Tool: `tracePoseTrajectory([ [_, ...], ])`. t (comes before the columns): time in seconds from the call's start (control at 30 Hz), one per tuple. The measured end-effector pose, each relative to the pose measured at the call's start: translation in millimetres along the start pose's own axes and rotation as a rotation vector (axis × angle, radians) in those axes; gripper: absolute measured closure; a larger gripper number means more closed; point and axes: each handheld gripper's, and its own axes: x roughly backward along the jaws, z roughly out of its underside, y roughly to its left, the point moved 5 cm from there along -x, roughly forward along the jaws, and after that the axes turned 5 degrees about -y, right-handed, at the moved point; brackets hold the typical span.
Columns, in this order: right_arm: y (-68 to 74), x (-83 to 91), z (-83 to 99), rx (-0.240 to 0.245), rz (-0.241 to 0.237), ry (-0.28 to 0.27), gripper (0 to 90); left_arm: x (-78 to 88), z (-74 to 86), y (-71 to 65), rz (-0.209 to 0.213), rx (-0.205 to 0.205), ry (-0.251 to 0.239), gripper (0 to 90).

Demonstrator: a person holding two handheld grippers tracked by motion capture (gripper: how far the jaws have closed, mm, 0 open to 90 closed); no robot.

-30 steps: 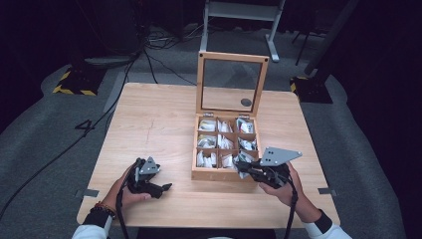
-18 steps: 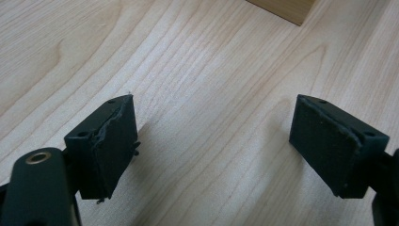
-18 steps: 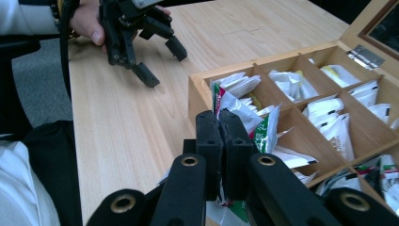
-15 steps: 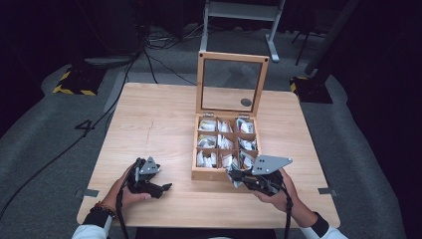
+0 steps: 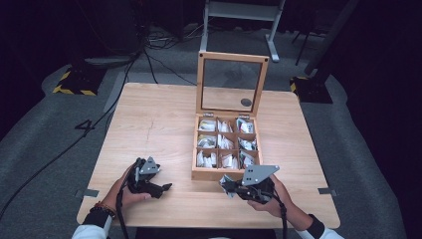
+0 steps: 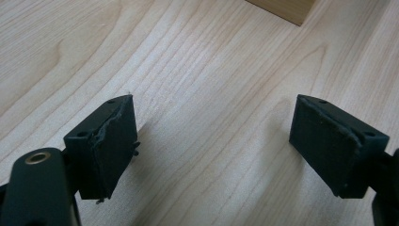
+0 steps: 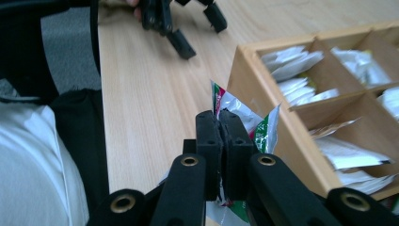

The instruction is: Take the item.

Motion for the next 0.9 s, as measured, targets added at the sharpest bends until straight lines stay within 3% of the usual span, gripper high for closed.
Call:
tracePoseTrajectory([
  [0.43, 1.5, -13.9, 29.0, 0.02, -0.034, 0.102, 87.6, 0.0, 0.0, 0.0, 0.0, 0.0, 0.0, 15.9],
  [0.9, 0.6, -24.9, 41.7, 0.022, -0.043, 0.148, 86.9, -0.1, -0.1, 0.0, 0.0, 0.0, 0.0, 15.9],
])
